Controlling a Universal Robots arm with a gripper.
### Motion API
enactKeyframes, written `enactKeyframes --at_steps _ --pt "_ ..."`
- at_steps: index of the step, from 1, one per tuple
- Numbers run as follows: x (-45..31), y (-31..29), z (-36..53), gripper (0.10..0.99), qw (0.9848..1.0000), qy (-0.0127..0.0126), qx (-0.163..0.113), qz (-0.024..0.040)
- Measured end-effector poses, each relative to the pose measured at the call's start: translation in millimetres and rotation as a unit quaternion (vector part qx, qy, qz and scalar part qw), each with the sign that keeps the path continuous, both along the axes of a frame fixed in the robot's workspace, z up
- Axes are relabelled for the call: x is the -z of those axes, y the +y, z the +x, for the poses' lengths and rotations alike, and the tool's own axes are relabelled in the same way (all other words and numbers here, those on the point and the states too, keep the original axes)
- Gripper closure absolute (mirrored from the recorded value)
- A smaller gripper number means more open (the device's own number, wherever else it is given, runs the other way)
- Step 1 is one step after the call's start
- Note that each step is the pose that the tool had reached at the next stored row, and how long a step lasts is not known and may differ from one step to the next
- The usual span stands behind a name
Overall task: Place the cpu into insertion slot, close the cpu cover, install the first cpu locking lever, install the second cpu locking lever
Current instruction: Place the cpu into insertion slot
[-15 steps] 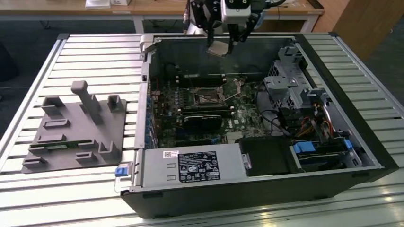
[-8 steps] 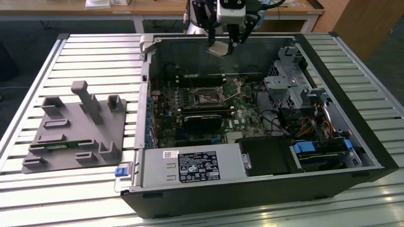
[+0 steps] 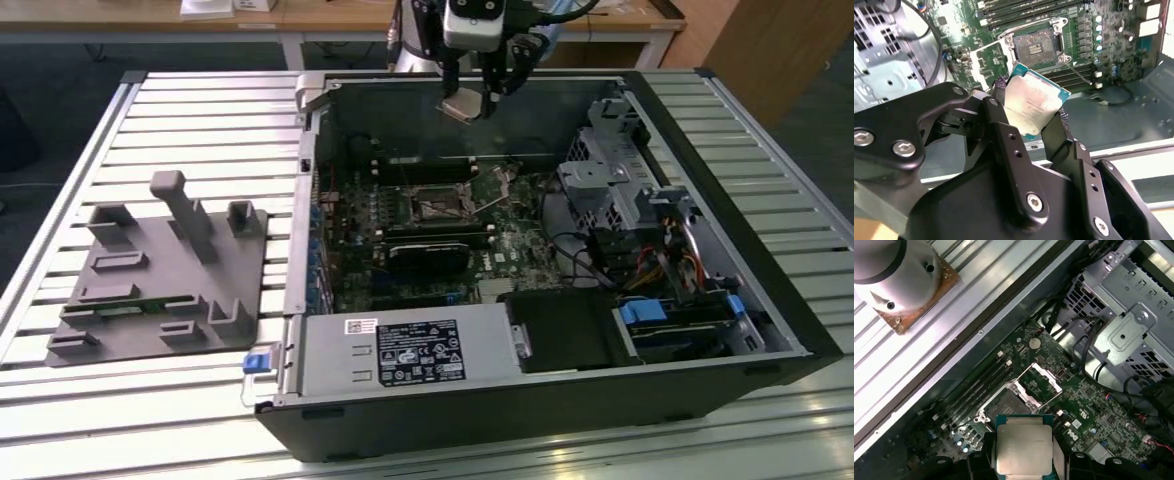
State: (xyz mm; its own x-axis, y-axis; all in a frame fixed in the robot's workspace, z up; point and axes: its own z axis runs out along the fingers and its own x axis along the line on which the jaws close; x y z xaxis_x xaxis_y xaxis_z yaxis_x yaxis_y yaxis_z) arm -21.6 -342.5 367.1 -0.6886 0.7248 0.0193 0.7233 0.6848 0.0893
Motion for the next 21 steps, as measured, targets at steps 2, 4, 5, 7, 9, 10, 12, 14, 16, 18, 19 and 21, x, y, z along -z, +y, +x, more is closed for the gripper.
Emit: enactKeyframes --at_steps 2,4,5,7,9,10,12,14,16,18,19,21 --pt "0.3 0.0 0.0 0.549 0.9999 0.0 0.017 0.0" --pt "0.6 0.0 0.0 0.549 0.9994 0.0 0.034 0.0" --pt "0.8 0.0 0.0 0.549 0.9991 0.0 0.042 0.0" --pt "1.1 0.0 0.0 0.549 0.9983 0.0 0.058 0.0" --pt "1.4 0.0 0.0 0.549 0.9973 0.0 0.074 0.0" --pt "1.6 0.0 0.0 0.549 0.9966 0.0 0.082 0.0" --pt "1.9 0.0 0.0 0.549 0.9951 0.0 0.099 0.0" --pt "2.3 0.0 0.0 0.549 0.9934 0.0 0.115 0.0" --pt "2.6 0.0 0.0 0.549 0.9914 0.0 0.131 0.0" --pt "2.9 0.0 0.0 0.549 0.9891 0.0 0.147 0.0" --pt "3.1 0.0 0.0 0.549 0.9878 0.0 0.156 0.0" --pt "3.4 0.0 0.0 0.549 0.9851 0.0 0.172 0.0"
